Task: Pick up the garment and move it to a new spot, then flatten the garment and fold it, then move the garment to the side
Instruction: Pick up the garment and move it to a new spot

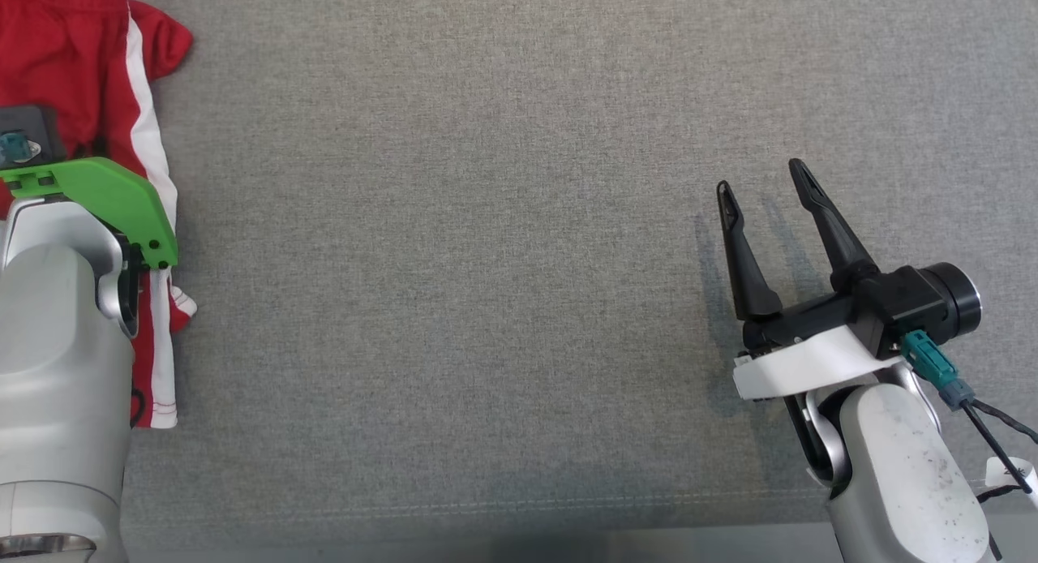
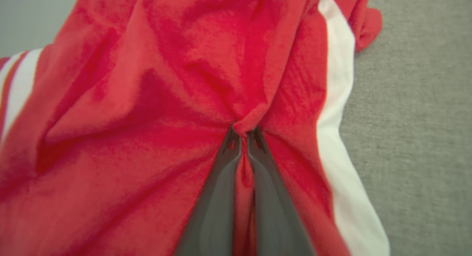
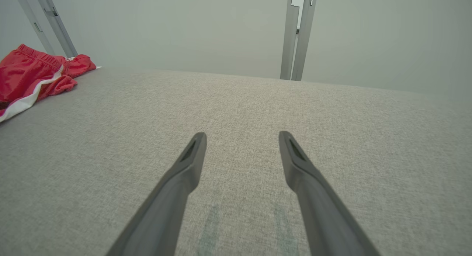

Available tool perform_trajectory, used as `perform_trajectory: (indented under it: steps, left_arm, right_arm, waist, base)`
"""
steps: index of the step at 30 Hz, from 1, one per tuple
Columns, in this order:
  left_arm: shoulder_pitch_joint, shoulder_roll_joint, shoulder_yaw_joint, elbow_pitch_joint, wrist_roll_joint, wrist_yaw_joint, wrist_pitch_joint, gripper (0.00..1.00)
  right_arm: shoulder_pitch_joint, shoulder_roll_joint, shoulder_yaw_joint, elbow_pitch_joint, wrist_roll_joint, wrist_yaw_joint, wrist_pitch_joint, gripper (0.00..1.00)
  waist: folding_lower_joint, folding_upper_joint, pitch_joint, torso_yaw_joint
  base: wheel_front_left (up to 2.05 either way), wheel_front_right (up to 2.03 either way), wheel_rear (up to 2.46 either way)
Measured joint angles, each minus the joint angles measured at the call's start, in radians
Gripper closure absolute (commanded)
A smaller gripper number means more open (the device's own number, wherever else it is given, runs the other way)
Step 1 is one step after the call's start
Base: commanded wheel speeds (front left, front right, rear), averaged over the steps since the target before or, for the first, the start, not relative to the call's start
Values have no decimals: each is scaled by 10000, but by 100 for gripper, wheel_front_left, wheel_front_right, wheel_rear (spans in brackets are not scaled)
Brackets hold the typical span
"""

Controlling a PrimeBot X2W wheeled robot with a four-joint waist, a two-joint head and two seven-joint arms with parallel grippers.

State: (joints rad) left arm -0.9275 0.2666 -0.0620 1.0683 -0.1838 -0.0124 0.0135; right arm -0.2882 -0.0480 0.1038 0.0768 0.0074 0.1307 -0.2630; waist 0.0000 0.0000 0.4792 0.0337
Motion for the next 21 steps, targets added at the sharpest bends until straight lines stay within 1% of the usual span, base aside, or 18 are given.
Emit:
perform_trajectory:
  steps: [3, 12, 16, 21]
  left_arm:
    - [82, -35, -96, 8, 0, -207, -263, 100]
    - [111, -50, -337, -286, -13, -464, -1005, 100]
    - [116, -111, -566, -667, 17, -604, -1390, 100]
    - [108, -305, -949, -1254, 127, -759, -1551, 100]
  right_arm:
    - [24, 0, -58, 71, 48, 0, 0, 0]
    - [289, 0, -153, 199, 182, 0, 0, 0]
    - [501, 0, -209, 276, 261, 0, 0, 0]
    - [755, -2, -334, 332, 311, 0, 0, 0]
  waist:
    - [0, 0, -232, 75]
    - [0, 0, -1097, 281]
    - [0, 0, -1596, 346]
    - [0, 0, -2200, 358]
  base:
    - [0, 0, 0]
    - [0, 0, 0]
    - [0, 0, 0]
    - [0, 0, 0]
